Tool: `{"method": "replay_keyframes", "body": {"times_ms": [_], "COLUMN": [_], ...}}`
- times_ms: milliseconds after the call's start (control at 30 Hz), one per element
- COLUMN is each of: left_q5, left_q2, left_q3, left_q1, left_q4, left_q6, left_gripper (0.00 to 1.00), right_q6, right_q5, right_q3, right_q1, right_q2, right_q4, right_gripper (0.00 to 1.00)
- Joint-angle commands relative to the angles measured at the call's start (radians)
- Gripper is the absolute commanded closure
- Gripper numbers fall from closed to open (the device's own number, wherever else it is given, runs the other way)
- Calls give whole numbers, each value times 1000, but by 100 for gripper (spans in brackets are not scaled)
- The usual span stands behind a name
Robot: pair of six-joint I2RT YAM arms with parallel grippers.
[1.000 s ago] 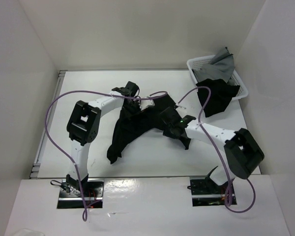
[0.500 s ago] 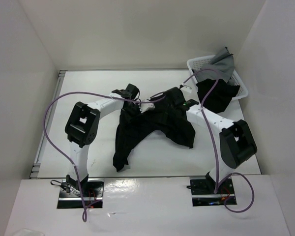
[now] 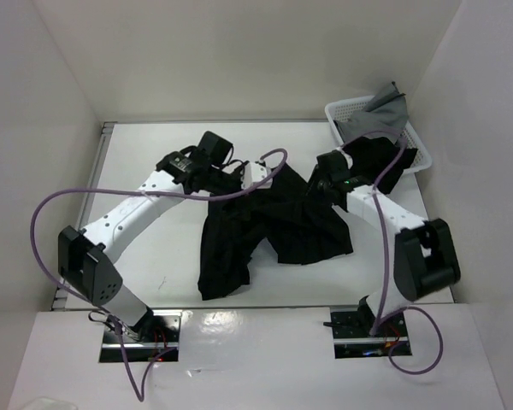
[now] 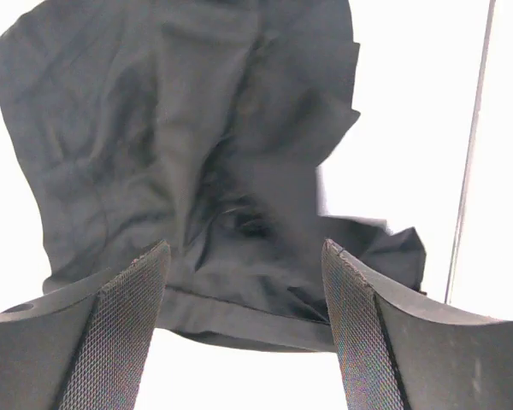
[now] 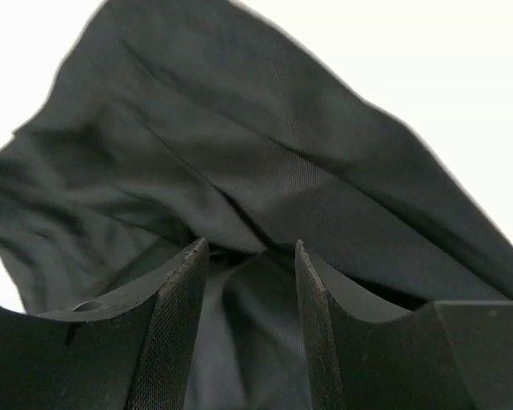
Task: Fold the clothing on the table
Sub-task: Fold the skirt
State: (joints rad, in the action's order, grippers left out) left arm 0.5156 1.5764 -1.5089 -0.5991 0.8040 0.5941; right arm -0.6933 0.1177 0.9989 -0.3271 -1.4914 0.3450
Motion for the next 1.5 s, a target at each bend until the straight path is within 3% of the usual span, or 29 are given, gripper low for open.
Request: {"method": "replay_keyframes", "body": {"times_ms": [0, 100, 167, 233, 367, 533, 767, 833, 867, 900, 1100, 1167, 1267, 1400, 1467], "left_q5": [-18, -129, -196, -232, -241, -187, -333, -324, -307, -289, -298, -331, -391, -443, -454], "left_q2": [103, 155, 166, 175, 175, 104, -114, -189, -209, -225, -257, -237, -136, 26, 69], "left_q3": [65, 110, 134, 173, 243, 349, 530, 544, 558, 567, 534, 488, 400, 371, 349], "left_q1": [96, 119, 110, 78, 55, -22, -96, -96, -105, -105, -105, -105, -91, -32, -31], "left_q4": [-41, -153, -211, -235, -235, -175, -120, -60, -36, 3, -24, -95, -155, -267, -325], "left_q6": [-92, -161, -180, -189, -189, -139, -82, -48, -34, -22, -45, -95, -131, -151, -160], "left_gripper": [21, 21, 21, 21, 21, 21, 21, 21, 21, 21, 20, 20, 20, 20, 20], "right_q6": [43, 64, 64, 64, 3, -35, -77, -66, -66, -66, -106, -94, -94, -84, -84], "right_q5": [-108, -156, -193, -226, -201, -171, -151, -151, -151, -151, -193, -193, -246, -234, -234], "right_q3": [64, 76, 34, -60, -227, -263, -304, -313, -313, -313, -275, -255, -243, -183, -151], "right_q1": [-7, -7, -7, -7, -29, -29, -38, -38, -38, -50, -81, -90, -110, -208, -254], "right_q2": [-128, -185, -185, -101, 99, 209, 296, 344, 365, 406, 470, 482, 421, 217, 96], "right_q4": [-67, -67, -67, -87, -54, 76, 140, 167, 201, 201, 252, 204, 99, -10, -64], "right_gripper": [49, 53, 71, 86, 100, 100, 100, 92, 78, 72, 50, 50, 62, 87, 95]}}
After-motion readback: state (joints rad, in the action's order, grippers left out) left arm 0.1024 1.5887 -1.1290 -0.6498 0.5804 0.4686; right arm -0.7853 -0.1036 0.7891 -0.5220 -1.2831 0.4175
